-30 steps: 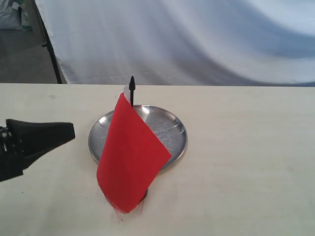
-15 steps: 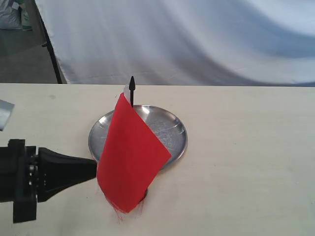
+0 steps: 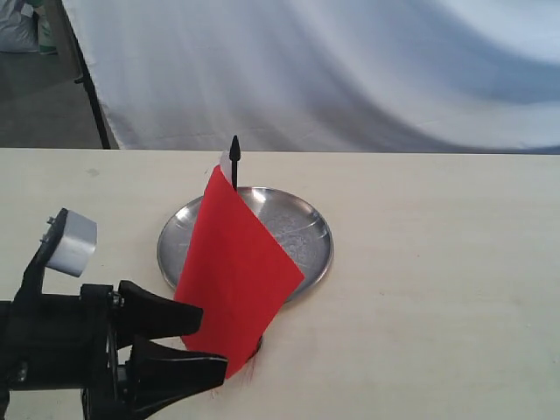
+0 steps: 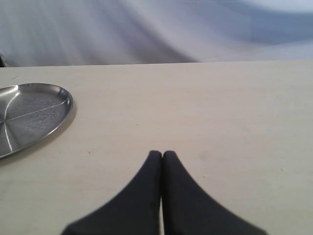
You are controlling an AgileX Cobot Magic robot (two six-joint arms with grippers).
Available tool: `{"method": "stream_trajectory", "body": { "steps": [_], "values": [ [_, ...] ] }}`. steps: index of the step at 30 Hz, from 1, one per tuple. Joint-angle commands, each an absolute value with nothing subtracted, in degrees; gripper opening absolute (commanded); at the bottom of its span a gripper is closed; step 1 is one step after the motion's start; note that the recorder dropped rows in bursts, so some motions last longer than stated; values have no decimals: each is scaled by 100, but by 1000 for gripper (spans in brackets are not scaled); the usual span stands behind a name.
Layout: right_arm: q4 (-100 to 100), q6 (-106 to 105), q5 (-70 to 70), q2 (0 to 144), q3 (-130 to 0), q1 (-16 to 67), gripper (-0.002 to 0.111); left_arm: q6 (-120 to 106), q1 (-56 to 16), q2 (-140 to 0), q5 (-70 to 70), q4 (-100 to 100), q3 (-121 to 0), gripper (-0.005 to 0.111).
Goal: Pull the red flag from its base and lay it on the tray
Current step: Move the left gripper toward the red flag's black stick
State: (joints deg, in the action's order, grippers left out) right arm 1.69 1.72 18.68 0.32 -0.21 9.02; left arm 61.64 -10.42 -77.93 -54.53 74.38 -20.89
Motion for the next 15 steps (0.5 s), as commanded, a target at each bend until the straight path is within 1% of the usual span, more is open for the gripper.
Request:
{"method": "stream_trajectory", "body": {
  "steps": [1, 10, 12, 15],
  "values": [
    [161, 182, 1839, 0, 0, 911, 0, 5777, -1077, -7802, -5066, 6994, -2112, 72],
    [161, 182, 1839, 0, 0, 911, 0, 4611, -1077, -7802, -4909, 5902, -2123, 72],
    [161, 182, 1839, 0, 0, 911, 0, 4362, -1077, -7802, -4662, 5726, -2251, 72],
    [161, 182, 1839, 0, 0, 911, 0, 4374, -1091, -7863, -4643, 5726, -2537, 72]
  ]
}}
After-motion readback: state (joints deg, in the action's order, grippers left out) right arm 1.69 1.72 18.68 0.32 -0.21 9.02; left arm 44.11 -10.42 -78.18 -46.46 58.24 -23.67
